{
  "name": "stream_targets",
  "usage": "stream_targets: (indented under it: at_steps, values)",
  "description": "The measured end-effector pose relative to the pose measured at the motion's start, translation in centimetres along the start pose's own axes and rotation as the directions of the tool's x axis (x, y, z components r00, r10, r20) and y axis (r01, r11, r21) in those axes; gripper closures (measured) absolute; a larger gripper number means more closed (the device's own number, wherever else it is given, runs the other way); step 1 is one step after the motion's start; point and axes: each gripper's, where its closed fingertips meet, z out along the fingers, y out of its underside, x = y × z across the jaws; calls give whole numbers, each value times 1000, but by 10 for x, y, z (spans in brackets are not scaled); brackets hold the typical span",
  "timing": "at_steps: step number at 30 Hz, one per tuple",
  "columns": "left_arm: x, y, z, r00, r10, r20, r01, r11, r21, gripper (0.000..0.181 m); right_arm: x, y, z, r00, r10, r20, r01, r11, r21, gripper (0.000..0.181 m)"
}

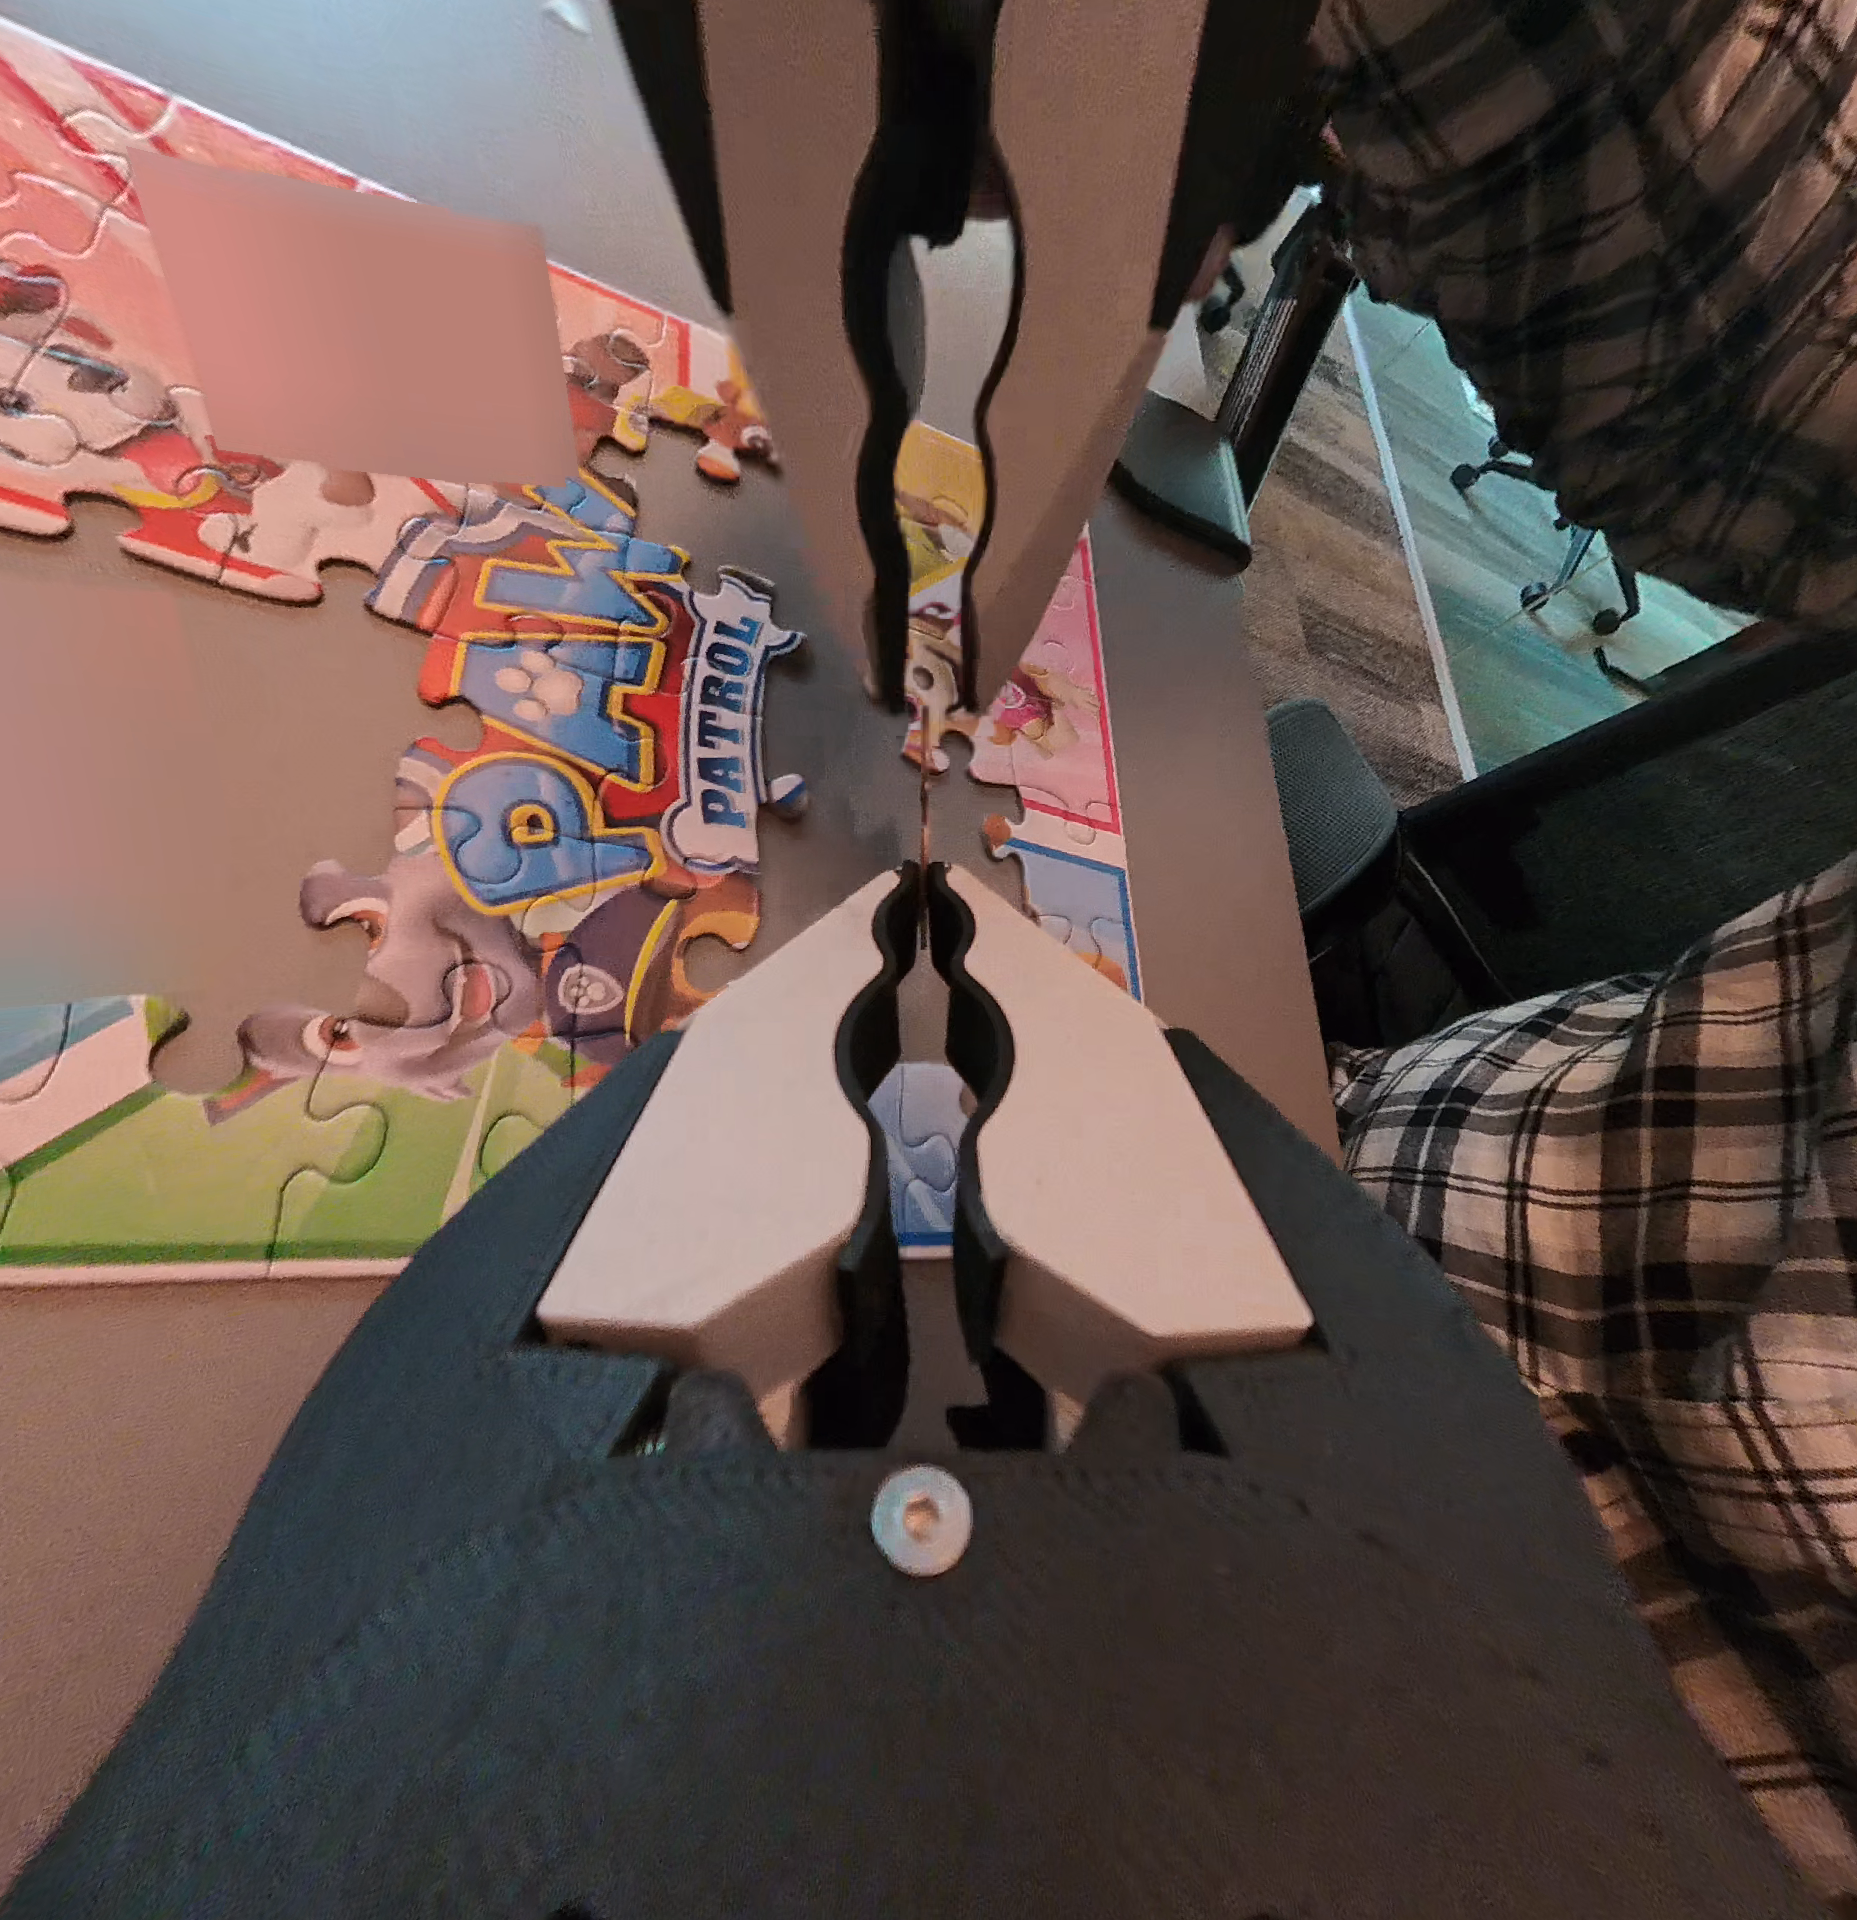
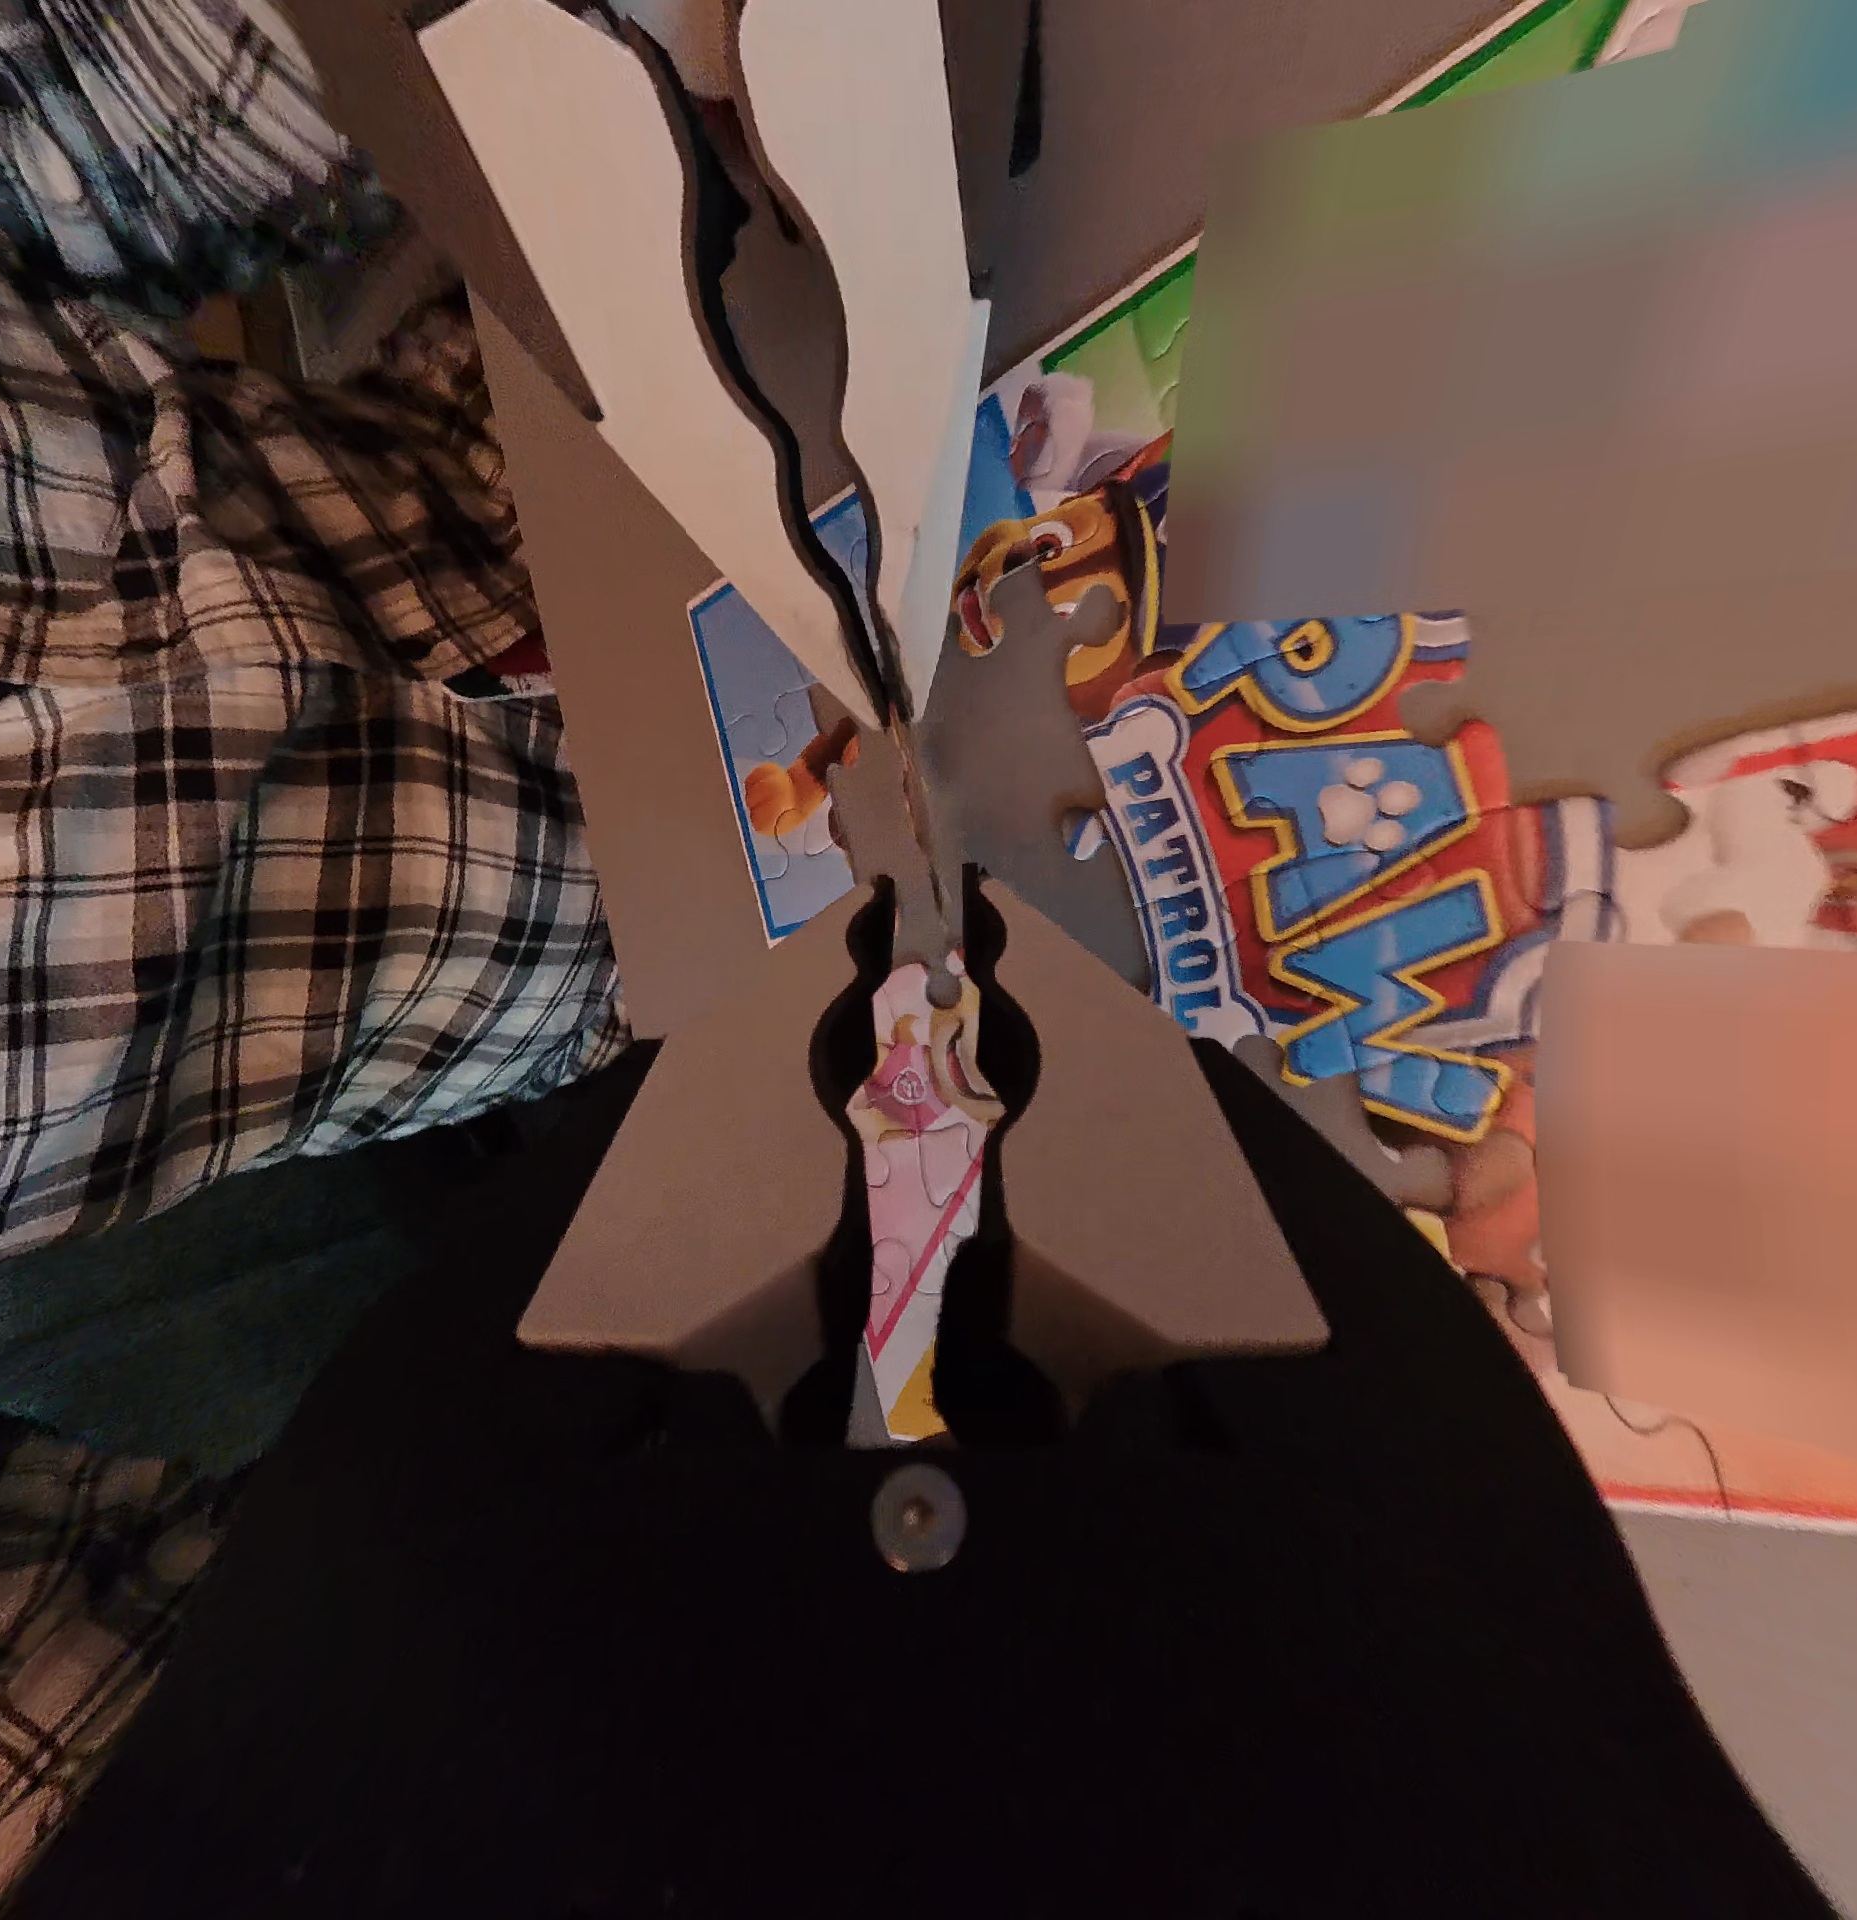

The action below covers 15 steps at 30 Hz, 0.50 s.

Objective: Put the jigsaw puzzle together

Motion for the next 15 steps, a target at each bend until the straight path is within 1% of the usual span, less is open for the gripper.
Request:
stream_targets:
  at_steps: [4,7,9,11,15]
  values:
    - [-2,2,0,1000,-24,-14,24,1000,-5,181,0,3,-6,999,-9,-48,11,999,47,170]
    - [-1,2,6,999,-27,-26,27,1000,-8,181,-1,4,3,998,-11,-69,16,998,64,164]
    - [-2,0,8,999,-29,-22,29,1000,-4,181,0,6,12,997,-10,-75,15,998,68,168]
    - [-3,-1,9,1000,-24,-14,24,1000,-6,181,5,7,17,996,1,-94,6,997,78,180]
    - [-3,-2,7,1000,-20,-13,20,1000,-4,180,4,5,14,997,15,-72,-6,991,131,181]
